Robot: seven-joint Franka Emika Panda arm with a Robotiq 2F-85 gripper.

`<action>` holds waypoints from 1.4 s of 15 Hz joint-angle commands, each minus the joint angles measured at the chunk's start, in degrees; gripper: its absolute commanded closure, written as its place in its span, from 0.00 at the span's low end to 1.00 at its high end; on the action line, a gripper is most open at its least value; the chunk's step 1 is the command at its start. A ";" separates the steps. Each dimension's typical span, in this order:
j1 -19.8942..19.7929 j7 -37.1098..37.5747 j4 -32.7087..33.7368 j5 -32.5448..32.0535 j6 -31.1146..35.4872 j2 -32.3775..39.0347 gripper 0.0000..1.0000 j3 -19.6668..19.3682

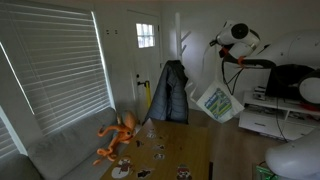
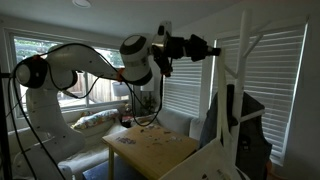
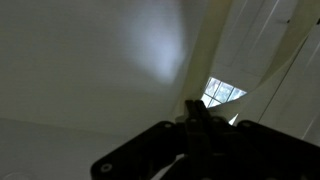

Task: Put the white bag on the brown table

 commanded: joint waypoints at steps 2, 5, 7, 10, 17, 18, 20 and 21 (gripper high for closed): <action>6.64 -8.42 0.21 7.94 -2.51 -3.26 0.99 -3.54; 15.81 -11.83 2.00 13.56 -4.07 -5.02 0.99 -7.31; 21.61 -13.31 2.55 17.37 -8.16 -6.41 0.99 -7.91; 30.00 -12.00 3.89 23.55 -13.64 -6.94 0.99 -8.37; 45.80 -7.59 11.03 32.39 -19.34 -4.85 0.99 -9.34; 48.32 -7.85 11.80 34.56 -18.93 -4.34 0.99 -9.80; 52.28 -8.25 13.33 38.32 -18.22 -3.13 0.99 -10.03; 54.32 -8.53 13.82 40.28 -18.09 -2.44 0.99 -10.11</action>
